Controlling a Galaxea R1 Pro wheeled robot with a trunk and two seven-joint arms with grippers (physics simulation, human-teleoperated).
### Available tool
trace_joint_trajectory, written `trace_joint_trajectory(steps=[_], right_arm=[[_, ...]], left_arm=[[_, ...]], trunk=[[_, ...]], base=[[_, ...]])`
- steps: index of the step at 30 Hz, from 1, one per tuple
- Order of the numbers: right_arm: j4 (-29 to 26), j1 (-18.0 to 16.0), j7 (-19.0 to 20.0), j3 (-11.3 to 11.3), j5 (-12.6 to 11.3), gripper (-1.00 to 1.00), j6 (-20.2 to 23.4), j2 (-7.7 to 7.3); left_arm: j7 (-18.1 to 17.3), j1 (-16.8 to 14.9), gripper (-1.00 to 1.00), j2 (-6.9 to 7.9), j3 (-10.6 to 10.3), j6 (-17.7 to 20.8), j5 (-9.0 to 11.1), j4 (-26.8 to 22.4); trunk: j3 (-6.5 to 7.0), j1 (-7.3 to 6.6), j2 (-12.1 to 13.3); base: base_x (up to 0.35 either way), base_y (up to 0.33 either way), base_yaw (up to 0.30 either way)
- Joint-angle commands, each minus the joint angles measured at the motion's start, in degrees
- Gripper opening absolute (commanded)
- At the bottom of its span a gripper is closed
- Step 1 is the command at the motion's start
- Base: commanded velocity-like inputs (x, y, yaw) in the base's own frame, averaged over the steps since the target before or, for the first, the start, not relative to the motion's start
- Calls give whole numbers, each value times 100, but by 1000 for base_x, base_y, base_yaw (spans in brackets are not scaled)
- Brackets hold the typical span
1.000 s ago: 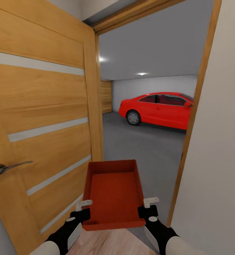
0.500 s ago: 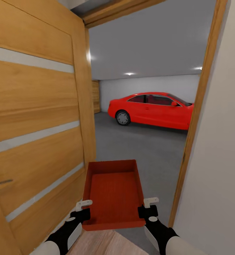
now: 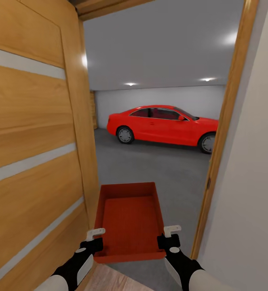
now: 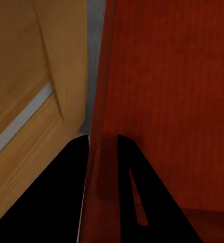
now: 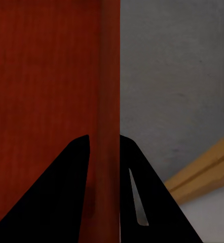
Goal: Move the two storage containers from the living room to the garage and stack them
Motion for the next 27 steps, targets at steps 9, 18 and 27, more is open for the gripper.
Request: trace_joint_trajectory(steps=[9,18,27], right_arm=[[29,-7,-36,-78,-87,-100,-33,-4],[29,-7,-36,-78,-87,-100,-33,-4],[29,-7,-32,-78,-87,-100,-33,-4]], left_arm=[[309,-3,-100,265,22,-54,-50,-29],[309,-3,-100,266,22,-54,-50,-21],[309,-3,-100,264,17,-57,-50,-21]], trunk=[[-8,3,-5],[-8,3,-5],[-8,3,-5]], base=[[246,239,-243],[246,239,-242],[246,238,-242]])
